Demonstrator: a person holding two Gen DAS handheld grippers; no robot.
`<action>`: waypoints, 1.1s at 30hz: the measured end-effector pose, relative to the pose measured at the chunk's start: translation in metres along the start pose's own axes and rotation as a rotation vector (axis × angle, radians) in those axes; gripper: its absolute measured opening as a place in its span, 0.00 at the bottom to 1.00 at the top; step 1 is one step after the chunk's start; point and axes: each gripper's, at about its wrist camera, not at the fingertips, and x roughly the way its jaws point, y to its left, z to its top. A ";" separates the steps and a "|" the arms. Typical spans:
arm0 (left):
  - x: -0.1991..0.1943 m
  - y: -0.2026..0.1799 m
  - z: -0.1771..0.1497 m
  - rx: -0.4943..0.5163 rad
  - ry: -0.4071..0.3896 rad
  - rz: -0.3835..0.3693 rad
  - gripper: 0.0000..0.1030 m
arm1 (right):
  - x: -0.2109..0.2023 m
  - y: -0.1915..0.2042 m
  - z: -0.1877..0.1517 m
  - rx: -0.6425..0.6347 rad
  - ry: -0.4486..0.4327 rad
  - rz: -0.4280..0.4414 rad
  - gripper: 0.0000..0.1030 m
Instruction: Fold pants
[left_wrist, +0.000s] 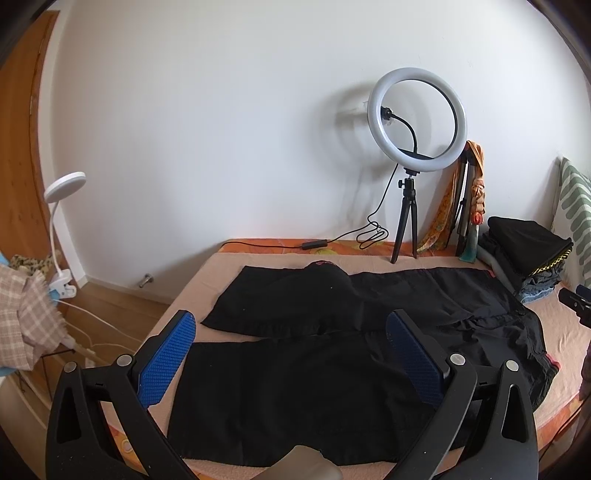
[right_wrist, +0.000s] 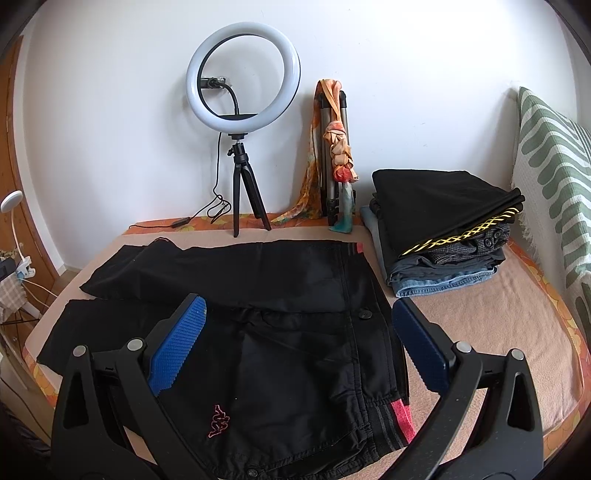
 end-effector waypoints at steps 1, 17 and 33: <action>-0.001 0.000 0.000 -0.001 -0.001 0.001 1.00 | 0.000 0.000 0.000 -0.001 0.000 0.000 1.00; -0.001 0.001 0.000 -0.002 -0.002 0.000 1.00 | 0.001 0.001 -0.002 0.000 0.001 0.000 1.00; -0.001 0.002 -0.001 -0.003 -0.002 -0.001 1.00 | 0.002 0.002 -0.003 0.000 0.001 -0.002 1.00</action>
